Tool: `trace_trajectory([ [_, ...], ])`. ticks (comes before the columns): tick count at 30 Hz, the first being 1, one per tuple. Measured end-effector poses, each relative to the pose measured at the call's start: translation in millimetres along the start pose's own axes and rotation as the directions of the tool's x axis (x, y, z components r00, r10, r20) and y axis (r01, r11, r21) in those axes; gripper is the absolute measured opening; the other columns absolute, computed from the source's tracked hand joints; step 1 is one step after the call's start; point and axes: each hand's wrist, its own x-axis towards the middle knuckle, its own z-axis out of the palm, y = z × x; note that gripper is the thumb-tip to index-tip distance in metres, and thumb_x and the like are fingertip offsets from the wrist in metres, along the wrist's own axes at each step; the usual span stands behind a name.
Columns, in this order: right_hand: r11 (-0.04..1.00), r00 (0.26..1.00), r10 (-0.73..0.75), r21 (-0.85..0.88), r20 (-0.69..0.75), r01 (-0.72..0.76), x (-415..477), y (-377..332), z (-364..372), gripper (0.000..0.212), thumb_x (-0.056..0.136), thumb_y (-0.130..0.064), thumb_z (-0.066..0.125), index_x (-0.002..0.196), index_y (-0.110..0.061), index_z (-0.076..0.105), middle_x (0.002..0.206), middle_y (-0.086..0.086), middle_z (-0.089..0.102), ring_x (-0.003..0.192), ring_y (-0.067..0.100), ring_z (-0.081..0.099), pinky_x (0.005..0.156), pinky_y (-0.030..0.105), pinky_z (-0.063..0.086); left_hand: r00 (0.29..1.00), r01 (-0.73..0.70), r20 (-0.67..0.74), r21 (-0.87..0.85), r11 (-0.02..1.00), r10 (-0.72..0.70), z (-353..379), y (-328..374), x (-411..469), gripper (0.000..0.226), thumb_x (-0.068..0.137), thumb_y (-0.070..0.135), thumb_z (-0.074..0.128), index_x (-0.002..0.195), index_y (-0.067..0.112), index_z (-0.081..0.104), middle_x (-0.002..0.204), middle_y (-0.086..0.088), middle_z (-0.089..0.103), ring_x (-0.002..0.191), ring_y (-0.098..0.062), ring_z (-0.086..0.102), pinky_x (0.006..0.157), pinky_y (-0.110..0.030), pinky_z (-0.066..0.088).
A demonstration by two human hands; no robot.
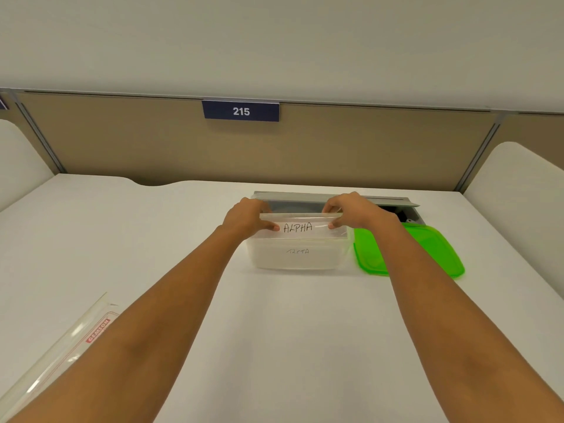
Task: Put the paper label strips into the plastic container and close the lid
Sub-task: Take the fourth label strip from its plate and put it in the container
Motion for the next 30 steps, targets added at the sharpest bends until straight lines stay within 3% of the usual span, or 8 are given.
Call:
trace_trajectory([
  [3,0.996,0.998,0.016,-0.085,0.064,-0.011,6.5,0.0,4.8,0.038,0.077,-0.012,0.076,0.114,-0.012,0.066,0.117,0.007,0.067,0.107,0.024,0.062,0.094,0.034,0.049,0.997,-0.018,0.078,0.088,0.996,0.011,6.6,2.4,5.7,0.056,0.07,0.046,0.078,0.117,0.018,0.063,0.122,-0.01,0.061,0.105,-0.028,0.059,0.08,-0.034,0.048],
  [10,0.98,0.98,0.073,-0.197,0.184,-0.036,18.9,-2.0,17.3,0.042,0.075,-0.014,0.078,0.115,-0.011,0.064,0.121,0.008,0.063,0.109,0.027,0.061,0.096,0.037,0.051,0.981,-0.067,0.192,0.214,0.974,0.025,15.6,8.8,18.7,0.049,0.076,0.042,0.074,0.114,0.013,0.063,0.117,-0.01,0.064,0.102,-0.027,0.061,0.075,-0.027,0.042],
  [18,0.975,0.968,0.097,-0.219,0.23,-0.046,29.4,0.1,36.9,0.032,0.082,0.0,0.065,0.112,-0.012,0.066,0.123,0.012,0.06,0.109,0.031,0.061,0.097,0.042,0.051,0.965,-0.109,0.262,0.343,0.933,0.017,27.5,4.1,27.2,0.035,0.083,0.036,0.068,0.112,0.017,0.064,0.12,-0.004,0.064,0.104,-0.025,0.062,0.078,-0.028,0.043],
  [22,0.973,0.969,0.102,-0.224,0.223,-0.051,30.7,1.0,44.7,0.03,0.085,-0.001,0.062,0.112,-0.013,0.066,0.123,0.01,0.06,0.11,0.03,0.06,0.095,0.037,0.05,0.949,-0.109,0.315,0.358,0.927,-0.01,30.2,4.3,32.1,0.041,0.078,0.038,0.074,0.114,0.019,0.065,0.122,-0.004,0.061,0.106,-0.026,0.061,0.078,-0.027,0.044],
  [25,0.973,0.968,0.107,-0.222,0.226,-0.056,31.5,1.0,45.2,0.03,0.087,-0.002,0.06,0.114,-0.014,0.065,0.125,0.01,0.058,0.111,0.03,0.059,0.097,0.038,0.05,0.938,-0.11,0.346,0.355,0.928,-0.021,31.4,3.8,35.5,0.047,0.075,0.04,0.077,0.116,0.021,0.064,0.124,-0.004,0.058,0.108,-0.026,0.061,0.086,-0.03,0.048],
  [30,0.979,0.968,0.092,-0.196,0.235,-0.045,30.5,4.1,40.3,0.032,0.087,0.002,0.056,0.114,-0.013,0.065,0.126,0.011,0.057,0.1,0.025,0.06,0.093,0.037,0.052,0.949,-0.084,0.314,0.237,0.968,0.005,30.1,6.8,33.4,0.04,0.085,0.04,0.065,0.116,0.015,0.065,0.123,-0.007,0.059,0.107,-0.026,0.061,0.094,-0.035,0.05],
])
